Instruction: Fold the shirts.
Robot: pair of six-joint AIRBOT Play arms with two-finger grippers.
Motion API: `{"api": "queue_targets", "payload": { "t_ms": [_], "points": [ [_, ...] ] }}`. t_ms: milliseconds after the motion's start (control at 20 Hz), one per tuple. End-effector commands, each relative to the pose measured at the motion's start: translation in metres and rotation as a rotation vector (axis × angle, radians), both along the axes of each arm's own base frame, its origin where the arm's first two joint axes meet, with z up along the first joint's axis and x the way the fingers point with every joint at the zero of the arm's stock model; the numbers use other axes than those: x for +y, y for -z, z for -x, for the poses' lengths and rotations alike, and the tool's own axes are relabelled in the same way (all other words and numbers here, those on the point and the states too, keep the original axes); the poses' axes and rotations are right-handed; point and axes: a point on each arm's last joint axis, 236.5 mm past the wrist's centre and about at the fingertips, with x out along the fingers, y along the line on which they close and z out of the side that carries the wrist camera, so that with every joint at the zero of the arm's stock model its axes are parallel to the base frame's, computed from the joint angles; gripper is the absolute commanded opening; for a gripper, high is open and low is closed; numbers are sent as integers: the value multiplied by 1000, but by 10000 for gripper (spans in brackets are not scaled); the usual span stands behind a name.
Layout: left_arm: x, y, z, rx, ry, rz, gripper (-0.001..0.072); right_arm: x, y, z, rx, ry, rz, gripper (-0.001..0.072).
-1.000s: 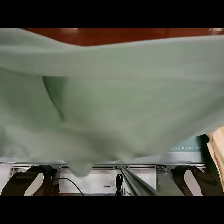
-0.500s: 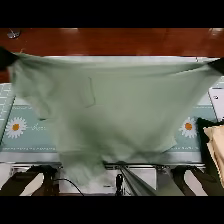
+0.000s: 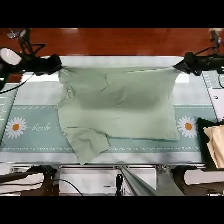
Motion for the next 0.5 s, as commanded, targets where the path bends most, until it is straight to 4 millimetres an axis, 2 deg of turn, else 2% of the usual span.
{"api": "queue_targets", "payload": {
  "t_ms": [0,100,250,350,450],
  "points": [
    [-13,44,-10,91,-41,106,35,4,32,-32,52,26,-41,18],
    [-18,56,4,157,3,105,35,6,39,-27,85,12,-46,18],
    [-24,61,33,250,110,94,36,7,42,3,161,-84,-54,19],
    [-28,70,66,353,232,75,35,8,51,39,276,-188,-42,19],
    [-15,89,94,476,289,-1,35,-11,78,82,467,-236,83,19]
  ]
}}
